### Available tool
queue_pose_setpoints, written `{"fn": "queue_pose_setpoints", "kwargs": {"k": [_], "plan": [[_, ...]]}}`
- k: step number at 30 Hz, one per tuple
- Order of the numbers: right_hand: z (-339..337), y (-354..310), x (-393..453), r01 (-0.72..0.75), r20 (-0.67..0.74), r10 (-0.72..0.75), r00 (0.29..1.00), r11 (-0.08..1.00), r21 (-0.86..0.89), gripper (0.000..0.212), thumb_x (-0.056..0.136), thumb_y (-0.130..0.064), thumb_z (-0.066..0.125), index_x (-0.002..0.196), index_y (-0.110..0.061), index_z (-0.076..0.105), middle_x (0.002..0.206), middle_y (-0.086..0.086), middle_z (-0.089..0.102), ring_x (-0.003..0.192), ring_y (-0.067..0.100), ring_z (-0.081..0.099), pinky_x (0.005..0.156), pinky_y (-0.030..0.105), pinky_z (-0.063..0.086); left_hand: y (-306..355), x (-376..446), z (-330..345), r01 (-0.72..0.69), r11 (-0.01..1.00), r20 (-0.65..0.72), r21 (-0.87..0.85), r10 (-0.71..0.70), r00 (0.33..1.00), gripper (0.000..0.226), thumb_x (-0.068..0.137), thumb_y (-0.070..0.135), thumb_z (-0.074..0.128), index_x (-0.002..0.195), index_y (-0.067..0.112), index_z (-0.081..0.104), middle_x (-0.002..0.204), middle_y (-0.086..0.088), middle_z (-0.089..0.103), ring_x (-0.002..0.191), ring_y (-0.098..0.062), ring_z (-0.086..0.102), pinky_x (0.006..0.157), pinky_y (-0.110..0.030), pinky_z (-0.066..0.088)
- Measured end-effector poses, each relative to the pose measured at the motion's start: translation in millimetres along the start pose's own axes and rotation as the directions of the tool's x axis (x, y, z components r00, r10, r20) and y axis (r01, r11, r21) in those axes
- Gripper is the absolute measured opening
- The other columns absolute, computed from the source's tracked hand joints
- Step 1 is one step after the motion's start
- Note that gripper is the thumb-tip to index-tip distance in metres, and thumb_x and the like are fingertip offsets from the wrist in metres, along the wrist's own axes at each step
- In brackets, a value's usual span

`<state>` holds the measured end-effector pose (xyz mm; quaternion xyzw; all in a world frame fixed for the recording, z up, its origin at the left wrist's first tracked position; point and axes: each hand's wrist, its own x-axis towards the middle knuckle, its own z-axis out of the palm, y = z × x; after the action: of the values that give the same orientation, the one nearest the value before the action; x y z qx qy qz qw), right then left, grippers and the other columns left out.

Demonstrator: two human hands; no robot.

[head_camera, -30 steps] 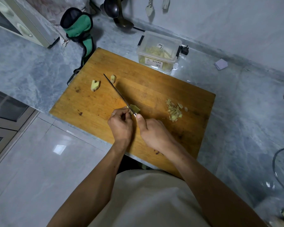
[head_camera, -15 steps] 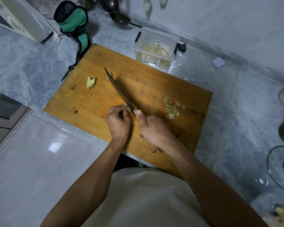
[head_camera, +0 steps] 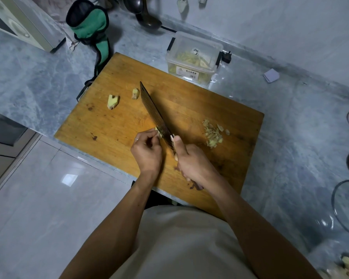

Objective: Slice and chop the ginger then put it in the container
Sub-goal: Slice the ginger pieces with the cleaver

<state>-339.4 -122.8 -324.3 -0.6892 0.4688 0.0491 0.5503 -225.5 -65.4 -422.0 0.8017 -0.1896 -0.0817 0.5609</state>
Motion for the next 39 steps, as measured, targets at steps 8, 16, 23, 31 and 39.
{"fn": "queue_pose_setpoints", "kwargs": {"k": [8,16,23,31,39], "plan": [[-6.7,0.5,-5.3,0.084,-0.006,-0.085,0.996,0.996,-0.012,0.068,0.103,-0.063,0.024,0.057,-0.019,0.048,0.042,-0.007,0.045,0.036,0.004,0.041,0.057,0.035,0.042,-2.4,-2.3,-1.9,0.037,0.999,0.023,-0.015,-0.037,0.999,0.013,0.088,0.008,0.068,0.099,0.011,0.074,0.100,0.000,0.069,0.096,-0.012,0.065,0.086,-0.025,0.052],[-3.8,3.3,-11.6,0.107,0.011,-0.107,0.994,0.993,-0.049,0.068,0.105,-0.059,0.024,0.052,-0.020,0.043,0.038,-0.008,0.043,0.034,0.004,0.038,0.054,0.034,0.036,-4.9,-2.2,-0.8,-0.042,0.999,0.000,-0.021,0.042,0.999,0.010,0.086,0.001,0.071,0.095,0.005,0.075,0.100,-0.006,0.070,0.094,0.001,0.064,0.085,-0.011,0.048],[-4.0,1.3,-14.7,0.108,0.025,-0.107,0.994,0.993,-0.055,0.067,0.106,-0.057,0.024,0.053,-0.021,0.045,0.036,-0.011,0.046,0.033,0.002,0.041,0.057,0.033,0.037,-6.2,-2.2,1.1,-0.084,0.996,-0.011,-0.005,0.084,0.996,0.009,0.086,0.000,0.072,0.094,-0.001,0.075,0.099,-0.012,0.070,0.094,0.005,0.061,0.080,-0.003,0.043],[-0.8,-1.5,-16.3,0.117,-0.009,-0.119,0.993,0.986,-0.116,0.066,0.106,-0.056,0.024,0.053,-0.020,0.042,0.037,-0.010,0.042,0.035,0.002,0.040,0.054,0.035,0.038,-7.3,-1.9,1.8,-0.091,0.996,-0.009,-0.011,0.091,0.996,0.009,0.086,0.000,0.070,0.093,0.000,0.075,0.099,-0.009,0.070,0.093,-0.005,0.064,0.080,-0.006,0.046],[-0.4,-6.5,-16.5,0.106,0.001,-0.108,0.994,0.981,-0.161,0.069,0.107,-0.055,0.020,0.056,-0.016,0.047,0.053,-0.002,0.052,0.051,0.014,0.052,0.064,0.041,0.049,-6.7,-2.3,2.1,-0.090,0.996,-0.011,-0.014,0.090,0.996,0.009,0.086,0.000,0.069,0.093,0.001,0.074,0.099,-0.009,0.070,0.093,-0.004,0.063,0.080,-0.008,0.048]]}}
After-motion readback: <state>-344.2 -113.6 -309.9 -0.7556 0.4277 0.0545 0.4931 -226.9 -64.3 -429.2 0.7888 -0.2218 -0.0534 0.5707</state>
